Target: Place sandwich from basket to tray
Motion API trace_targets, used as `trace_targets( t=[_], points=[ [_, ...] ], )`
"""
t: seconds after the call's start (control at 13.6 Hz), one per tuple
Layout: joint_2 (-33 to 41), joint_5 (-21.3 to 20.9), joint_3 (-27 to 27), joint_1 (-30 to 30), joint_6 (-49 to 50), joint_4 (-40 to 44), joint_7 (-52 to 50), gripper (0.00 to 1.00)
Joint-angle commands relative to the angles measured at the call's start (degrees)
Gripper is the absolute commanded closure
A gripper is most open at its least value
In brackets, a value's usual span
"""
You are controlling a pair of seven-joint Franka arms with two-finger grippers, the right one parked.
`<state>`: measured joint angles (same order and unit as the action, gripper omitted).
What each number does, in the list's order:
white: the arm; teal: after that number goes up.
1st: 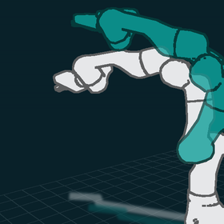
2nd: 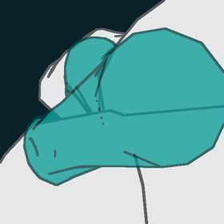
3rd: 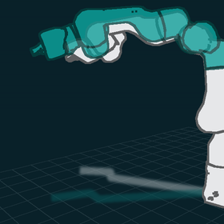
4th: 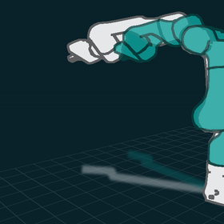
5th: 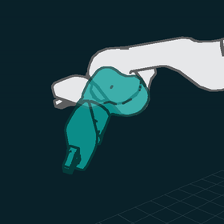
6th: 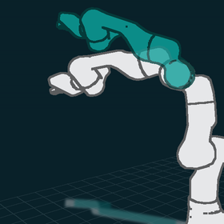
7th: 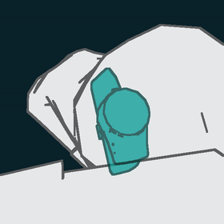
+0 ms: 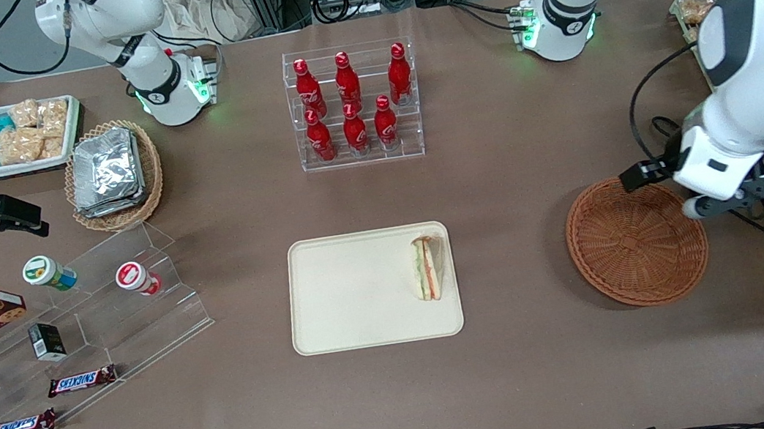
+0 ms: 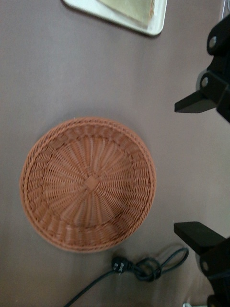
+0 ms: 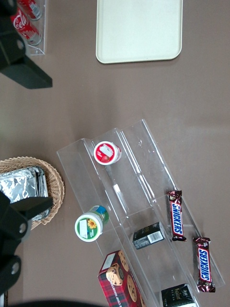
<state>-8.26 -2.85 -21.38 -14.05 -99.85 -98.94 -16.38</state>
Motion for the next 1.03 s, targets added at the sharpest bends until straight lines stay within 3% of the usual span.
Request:
trace_targets(
  t=[0.0, 0.15, 0.96],
  points=[
    [2.5, 1.5, 16.5, 14.9, -0.2, -1.0, 6.4, 0.00],
    [1.4, 2.3, 20.4, 16.6, 0.6, 1.8, 12.8, 0.00],
    [-6.0, 1.1, 20.9, 16.4, 2.6, 11.3, 12.7, 0.00]
  ],
)
